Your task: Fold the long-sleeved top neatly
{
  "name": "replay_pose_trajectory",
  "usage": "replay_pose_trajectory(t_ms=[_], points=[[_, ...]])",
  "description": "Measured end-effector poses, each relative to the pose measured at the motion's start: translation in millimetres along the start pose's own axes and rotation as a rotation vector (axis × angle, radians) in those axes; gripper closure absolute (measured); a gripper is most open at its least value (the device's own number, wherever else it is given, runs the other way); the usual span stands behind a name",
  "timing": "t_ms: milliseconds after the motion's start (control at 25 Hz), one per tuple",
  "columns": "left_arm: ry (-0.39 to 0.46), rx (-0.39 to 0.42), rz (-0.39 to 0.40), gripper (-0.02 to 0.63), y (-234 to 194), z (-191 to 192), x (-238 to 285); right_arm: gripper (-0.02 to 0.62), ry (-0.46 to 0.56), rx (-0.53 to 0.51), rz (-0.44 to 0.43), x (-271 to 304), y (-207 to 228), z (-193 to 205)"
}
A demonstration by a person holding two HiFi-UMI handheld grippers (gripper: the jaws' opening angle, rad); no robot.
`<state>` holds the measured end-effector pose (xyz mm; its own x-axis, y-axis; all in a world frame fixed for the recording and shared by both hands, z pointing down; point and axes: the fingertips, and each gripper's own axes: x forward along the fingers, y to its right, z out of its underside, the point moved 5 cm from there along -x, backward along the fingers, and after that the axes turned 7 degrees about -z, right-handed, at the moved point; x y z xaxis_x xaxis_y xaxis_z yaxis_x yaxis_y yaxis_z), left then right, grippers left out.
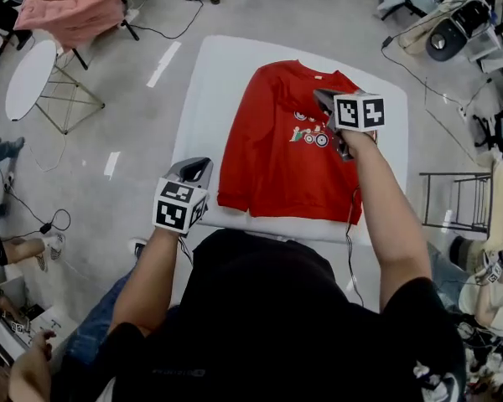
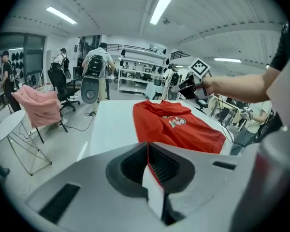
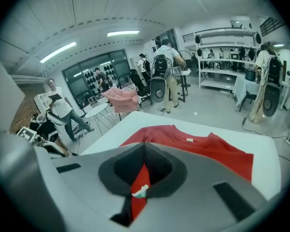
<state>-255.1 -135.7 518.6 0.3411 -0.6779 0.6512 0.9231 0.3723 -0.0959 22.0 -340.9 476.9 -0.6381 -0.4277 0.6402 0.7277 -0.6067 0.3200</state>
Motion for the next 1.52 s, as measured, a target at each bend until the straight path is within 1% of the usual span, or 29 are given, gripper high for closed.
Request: replay_pose_trajectory(t_ms=[80,160,320,440,640,760,840,960,1040,1160,1240,1320,1400,1520], points=[[0.014,0.007,0.020,0.598,1.0,-9.1,4.4,0.591,0.023,0.001,0.030,-21.9,-7.6,17.2],[0.023,0.033,0.037,0.597,3.1,-15.4,7.6,0.591,0.043,0.007,0.058,-41.0,-15.8,37.0],[0.026,0.085,0.060,0.597,7.9,-17.4,12.1,0.591,0.080,0.042,0.069,-70.9,-36.4,81.9],[0.016,0.113,0.050,0.598,14.6,-11.9,13.2,0.591,0.092,0.053,0.082,-92.6,-49.9,115.8],[-0.006,0.130,0.030,0.598,34.4,6.3,-0.8,0.591,0.069,0.055,0.061,-113.2,-72.0,165.4],[-0.029,0.144,0.032,0.597,60.1,21.3,-7.7,0.591,0.046,0.065,0.032,-127.3,-80.5,189.7],[-0.059,0.176,0.038,0.597,79.8,36.3,-6.3,0.591,0.033,0.063,0.016,-134.4,-82.6,202.6],[-0.106,0.212,0.012,0.597,100.7,61.2,-4.7,0.591,0.021,0.046,-0.008,-143.9,-87.9,219.0],[-0.118,0.196,-0.016,0.597,107.7,73.4,-5.8,0.591,0.017,0.037,-0.024,-152.7,-92.2,230.1],[-0.129,0.154,-0.074,0.597,105.2,86.0,-11.5,0.591,0.008,0.038,-0.049,-161.6,-97.6,246.9],[-0.133,0.156,-0.103,0.597,103.2,90.7,-16.8,0.591,-0.002,0.039,-0.061,-165.8,-99.5,256.1],[-0.132,0.181,-0.101,0.592,107.2,92.2,-19.1,0.591,-0.009,0.041,-0.066,-169.4,-99.8,262.9],[-0.130,0.220,-0.089,0.541,114.8,92.3,-17.3,0.591,-0.010,0.046,-0.069,-171.8,-100.2,267.9],[-0.141,0.262,-0.088,0.527,126.1,94.0,-7.8,0.591,-0.006,0.051,-0.068,-175.8,-101.4,272.5]])
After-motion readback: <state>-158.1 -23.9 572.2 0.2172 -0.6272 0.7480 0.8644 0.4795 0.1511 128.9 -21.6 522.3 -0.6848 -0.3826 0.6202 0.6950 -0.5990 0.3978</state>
